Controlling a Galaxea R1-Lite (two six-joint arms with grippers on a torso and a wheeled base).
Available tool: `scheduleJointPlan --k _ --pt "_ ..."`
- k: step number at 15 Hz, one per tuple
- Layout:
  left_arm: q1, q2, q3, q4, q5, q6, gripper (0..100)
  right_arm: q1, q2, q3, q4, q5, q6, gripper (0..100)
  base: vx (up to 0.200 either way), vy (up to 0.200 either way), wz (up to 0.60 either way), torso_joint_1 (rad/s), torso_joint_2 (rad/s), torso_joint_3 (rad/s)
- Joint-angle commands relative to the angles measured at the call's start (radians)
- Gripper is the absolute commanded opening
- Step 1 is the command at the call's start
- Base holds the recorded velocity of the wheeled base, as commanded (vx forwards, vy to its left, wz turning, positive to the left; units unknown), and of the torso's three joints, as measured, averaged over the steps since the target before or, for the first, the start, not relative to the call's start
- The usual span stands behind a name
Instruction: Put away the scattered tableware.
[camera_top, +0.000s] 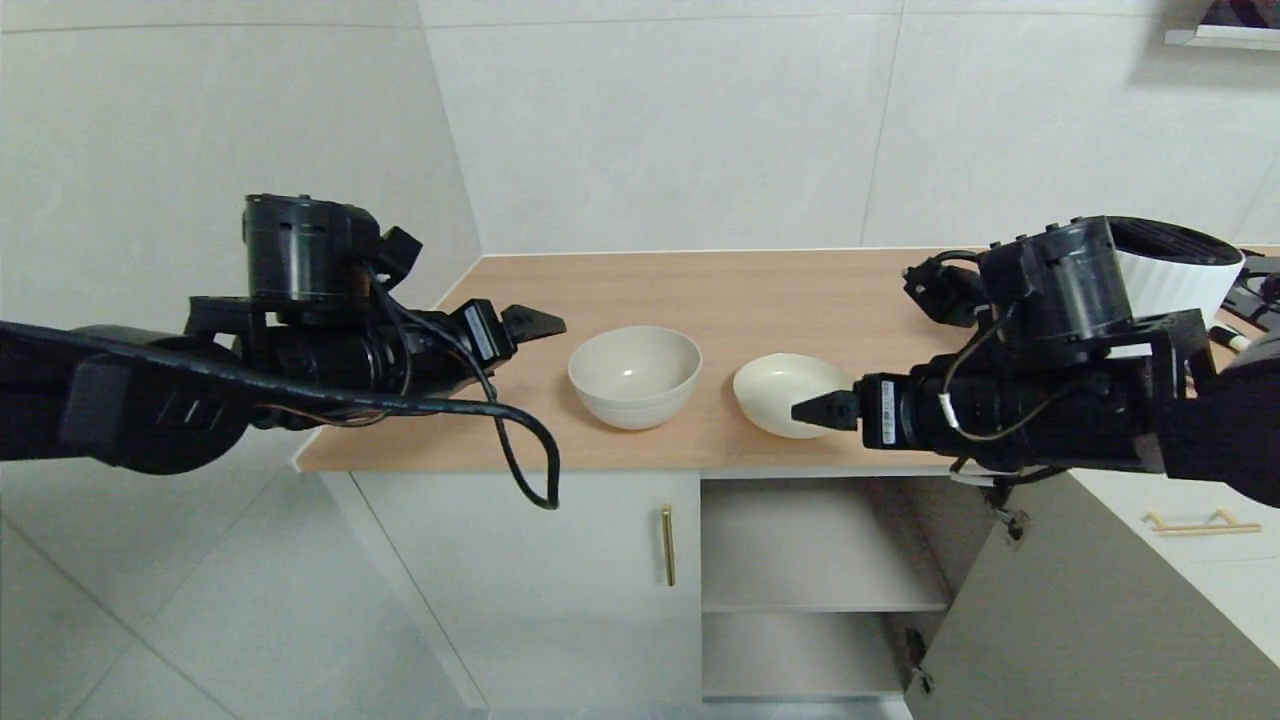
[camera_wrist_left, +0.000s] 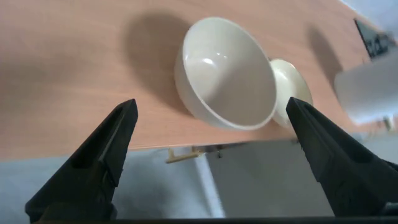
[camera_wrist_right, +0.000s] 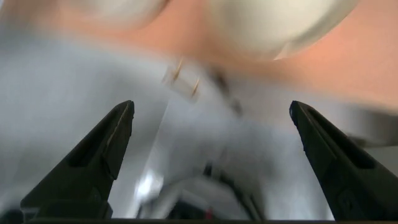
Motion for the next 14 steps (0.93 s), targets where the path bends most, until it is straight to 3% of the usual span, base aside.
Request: scheduleJointPlan --k 1,4,7,12,14 --pt "-0.023 0.074 -0.037 0.014 0.009 -0.033 100 -0.032 0.098 -0.083 0.002 -0.061 0.033 100 0.000 0.000 0.00 0.000 0.00 0.000" --pt "-0.029 0.134 -0.052 0.019 0.012 -0.045 100 -0.086 0.161 -0.135 0.002 -0.070 0.076 100 0.000 0.000 0.00 0.000 0.00 0.000" --pt "-0.031 0.176 -0.089 0.019 0.012 -0.106 100 -0.111 0.176 -0.146 0.001 -0.070 0.076 100 0.000 0.000 0.00 0.000 0.00 0.000" --pt "-0.033 0.210 -0.098 0.005 0.012 -0.108 100 -0.111 0.179 -0.146 0.001 -0.070 0.077 100 0.000 0.000 0.00 0.000 0.00 0.000" --pt "-0.045 0.235 -0.098 -0.015 0.023 -0.123 100 -0.111 0.179 -0.146 -0.001 -0.070 0.077 100 0.000 0.000 0.00 0.000 0.00 0.000"
